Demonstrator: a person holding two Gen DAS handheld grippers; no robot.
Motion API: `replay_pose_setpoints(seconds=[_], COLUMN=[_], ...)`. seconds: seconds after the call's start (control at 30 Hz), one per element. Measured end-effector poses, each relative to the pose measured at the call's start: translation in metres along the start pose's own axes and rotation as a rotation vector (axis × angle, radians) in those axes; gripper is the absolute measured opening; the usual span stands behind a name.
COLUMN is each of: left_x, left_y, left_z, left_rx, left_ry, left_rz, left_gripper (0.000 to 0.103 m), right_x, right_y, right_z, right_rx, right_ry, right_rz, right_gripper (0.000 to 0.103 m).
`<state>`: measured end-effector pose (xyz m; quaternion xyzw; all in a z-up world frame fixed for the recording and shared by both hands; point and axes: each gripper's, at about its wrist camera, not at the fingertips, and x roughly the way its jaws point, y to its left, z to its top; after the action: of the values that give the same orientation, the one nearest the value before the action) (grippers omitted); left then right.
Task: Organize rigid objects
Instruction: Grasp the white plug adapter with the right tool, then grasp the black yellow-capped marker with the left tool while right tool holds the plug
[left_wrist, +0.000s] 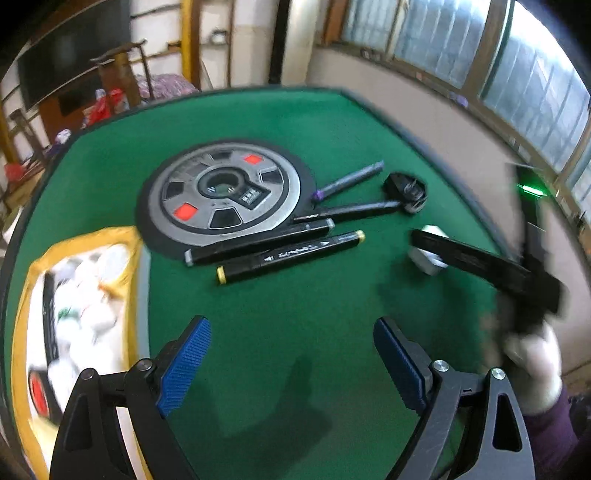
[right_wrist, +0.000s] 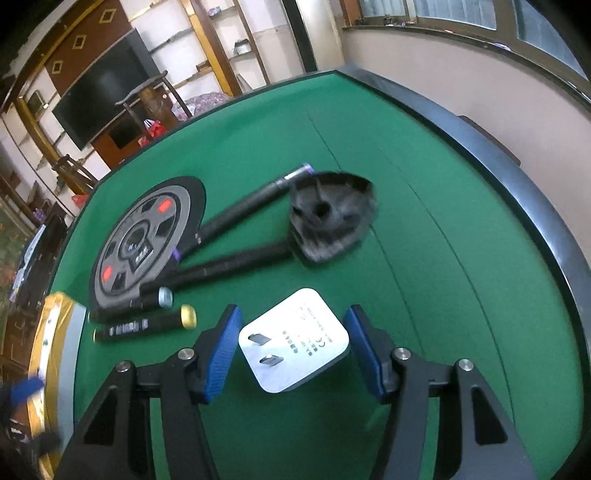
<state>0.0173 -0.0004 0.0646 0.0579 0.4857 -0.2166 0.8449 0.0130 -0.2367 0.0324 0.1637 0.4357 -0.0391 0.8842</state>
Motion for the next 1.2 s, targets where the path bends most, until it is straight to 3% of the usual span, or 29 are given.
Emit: replay_pose_setpoints(seconds=[0.17, 0.3, 0.4, 0.47, 0.57, 0.7, 0.83, 0.9, 0.93, 1.07, 1.2], left_x=[0.042, 0.076, 0.07, 0.062, 0.052, 0.057, 0.064, 0.061, 0.058, 0.042, 0.013], left_y=[-0.001, 0.003, -0.009, -0.018, -0.027, -0.038, -0.044, -0.049, -0.05, -0.038, -0.017], left_z=[0.029, 0.034, 0.02, 0.011, -0.002, -0.001, 0.007, 0.004, 0.002, -0.008, -0.026], left_rx=[0.102, 0.051, 0.097, 0.127, 0.13, 0.17, 0.151, 0.148, 0.14, 0.026, -0.084], left_ry=[0.01, 0.101, 0.086, 0.097, 0.122, 0.083, 0.039, 0.02, 0.021, -0.011, -0.071], left_rz=[0.043, 0.037, 0.048, 0.009, -0.037, 0.031, 0.032, 0.023, 0.011, -0.067, -0.127], left_gripper=[0.092, 0.089, 0.071, 0.046, 0.042, 0.042, 0.04, 0.016, 0.014, 0.014, 0.014], right_x=[-0.015, -0.014, -0.014, -0.015, -0.014, -0.014, -0.014, -0.014, -0.014, -0.013, -0.012], right_y=[-0.021, -0.018, -0.015, -0.018, -0.023, -0.023, -0.022, -0.021, -0.019, -0.011, -0.004], right_z=[-0.02, -0.02, -0.022, -0.021, -0.018, -0.019, -0.018, -0.018, -0.018, -0.018, -0.019], right_rx=[0.052, 0.034, 0.024, 0.037, 0.067, 0.068, 0.061, 0.058, 0.052, 0.012, -0.025], right_ry=[-0.046, -0.052, -0.053, -0.052, -0.049, -0.048, -0.05, -0.049, -0.049, -0.051, -0.054], right_rz=[0.097, 0.089, 0.081, 0.094, 0.123, 0.122, 0.12, 0.129, 0.136, 0.137, 0.111], right_gripper=[0.058, 0.058, 0.058, 0.058, 0.058, 0.058, 0.059, 0.065, 0.066, 0.077, 0.079])
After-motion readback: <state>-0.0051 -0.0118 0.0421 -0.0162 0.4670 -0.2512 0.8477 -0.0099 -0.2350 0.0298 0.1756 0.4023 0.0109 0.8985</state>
